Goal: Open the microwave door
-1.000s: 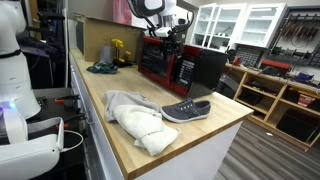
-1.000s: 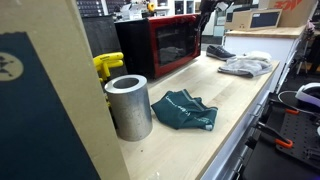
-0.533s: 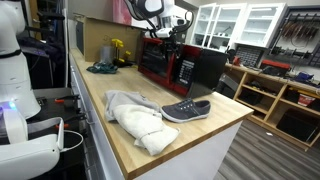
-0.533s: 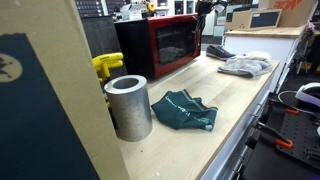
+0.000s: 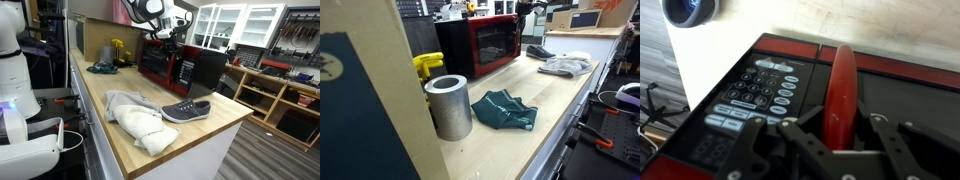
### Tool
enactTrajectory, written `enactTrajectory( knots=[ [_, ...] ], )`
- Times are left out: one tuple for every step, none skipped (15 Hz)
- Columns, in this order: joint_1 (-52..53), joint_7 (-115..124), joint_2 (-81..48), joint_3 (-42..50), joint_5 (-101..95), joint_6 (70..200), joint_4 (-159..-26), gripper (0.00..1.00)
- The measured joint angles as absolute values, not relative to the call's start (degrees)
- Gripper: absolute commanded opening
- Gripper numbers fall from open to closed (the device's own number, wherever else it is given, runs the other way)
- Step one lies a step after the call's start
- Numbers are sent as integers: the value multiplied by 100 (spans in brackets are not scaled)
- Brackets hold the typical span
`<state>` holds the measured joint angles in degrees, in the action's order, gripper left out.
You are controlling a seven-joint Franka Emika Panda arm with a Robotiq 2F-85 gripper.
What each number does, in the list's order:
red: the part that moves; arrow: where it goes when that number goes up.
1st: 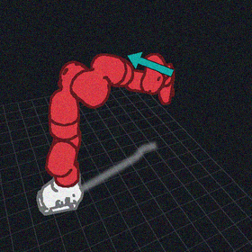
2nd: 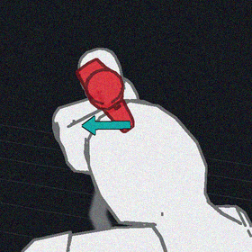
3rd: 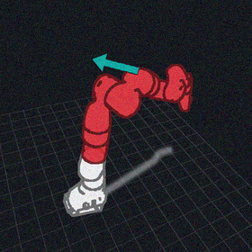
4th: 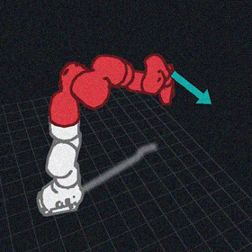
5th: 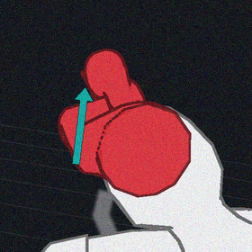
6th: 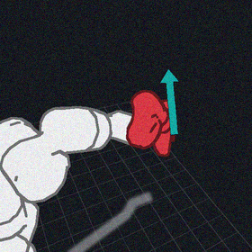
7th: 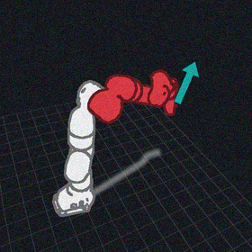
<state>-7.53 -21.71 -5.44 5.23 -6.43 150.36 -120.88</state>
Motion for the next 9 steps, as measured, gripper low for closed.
enactTrajectory(
  knots=[
    [-752, -2147, -540, 523, -652, 15037, -12093, 8],
    [-754, -2144, -527, 524, -653, 15057, -12118, 8],
    [-754, -2145, -510, 525, -654, 15104, -12156, 8],
    [-755, -2147, -491, 526, -675, 15172, -12201, 8],
    [-755, -2148, -465, 526, -723, 15271, -12266, 8],
    [-756, -2147, -436, 527, -774, 15387, -12341, 8],
    [-757, -2147, -406, 531, -826, 15513, -12418, 8],
    [-759, -2147, -380, 533, -869, 15636, -12491, 8],
    [-761, -2147, -355, 534, -904, 15733, -12553, 8]
  ],
)
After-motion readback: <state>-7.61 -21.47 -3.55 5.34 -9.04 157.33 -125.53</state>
